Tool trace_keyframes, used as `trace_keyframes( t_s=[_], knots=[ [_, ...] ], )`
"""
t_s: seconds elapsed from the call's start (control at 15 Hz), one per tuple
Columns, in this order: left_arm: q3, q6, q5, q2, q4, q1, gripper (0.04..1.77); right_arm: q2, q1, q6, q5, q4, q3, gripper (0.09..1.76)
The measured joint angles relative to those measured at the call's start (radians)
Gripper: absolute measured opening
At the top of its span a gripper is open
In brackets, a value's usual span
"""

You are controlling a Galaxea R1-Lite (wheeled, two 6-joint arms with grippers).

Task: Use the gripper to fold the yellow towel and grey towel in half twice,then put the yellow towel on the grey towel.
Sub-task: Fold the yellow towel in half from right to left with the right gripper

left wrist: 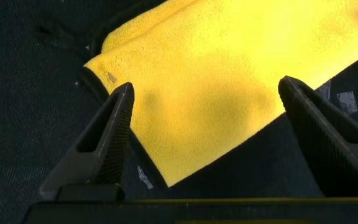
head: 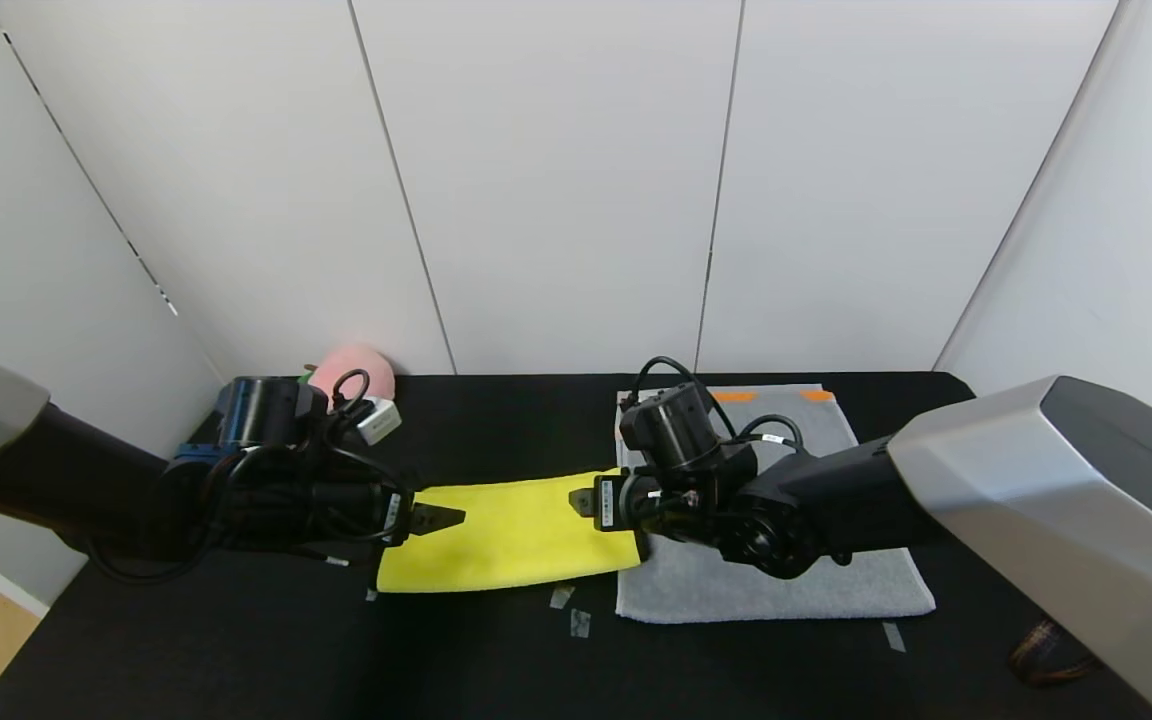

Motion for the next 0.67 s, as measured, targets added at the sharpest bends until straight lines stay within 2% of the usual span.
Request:
trace_keyframes(
  t_s=[0.67],
  knots=[
    [0.000,-0.001,0.007,-0.004,0.000,-0.001,1.69,0.035,0.000,0.018,-0.001,0.005,0.008,1.69]
  ],
)
